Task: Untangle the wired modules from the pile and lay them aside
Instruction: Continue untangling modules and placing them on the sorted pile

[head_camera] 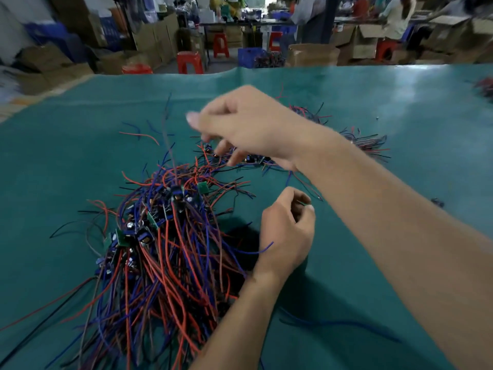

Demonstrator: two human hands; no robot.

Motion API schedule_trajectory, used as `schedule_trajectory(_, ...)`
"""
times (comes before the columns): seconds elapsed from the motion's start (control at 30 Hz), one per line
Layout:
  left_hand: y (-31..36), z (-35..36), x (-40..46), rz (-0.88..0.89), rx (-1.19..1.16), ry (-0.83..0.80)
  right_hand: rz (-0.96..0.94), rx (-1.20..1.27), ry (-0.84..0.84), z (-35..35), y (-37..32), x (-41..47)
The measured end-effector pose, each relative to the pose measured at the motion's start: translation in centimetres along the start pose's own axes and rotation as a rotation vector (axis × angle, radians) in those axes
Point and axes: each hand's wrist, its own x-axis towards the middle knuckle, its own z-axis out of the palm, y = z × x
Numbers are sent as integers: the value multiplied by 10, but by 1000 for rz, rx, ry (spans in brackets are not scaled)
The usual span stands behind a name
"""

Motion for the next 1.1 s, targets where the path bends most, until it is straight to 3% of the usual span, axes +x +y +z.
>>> schedule_trajectory(0.13, 0, 0, 1, -44, -6, 4, 113, -637, 95, -20, 55, 31)
schedule_trajectory(0.23, 0, 0, 0, -26, -8, 14, 300, -792, 141, -36, 98, 31)
schedule_trajectory(0.37, 0, 0, -1, -7, -8, 23, 280, -748, 299, -45, 125, 18)
schedule_trajectory(0.6, -1, -1, -1, -26, 26, 6, 214, -760, 272, -49, 139, 14)
schedule_trajectory(0.7, -1, 0, -1, -25, 16, 17, 205, -727, 339, -54, 141, 12)
schedule_trajectory(0.97, -3, 0, 1, -28, -1, 20, 222, -473, 654, -91, 128, -21)
schedule_trajectory(1.1, -5, 2, 1, -43, -53, 47, 231, -163, 720, -92, 118, -67)
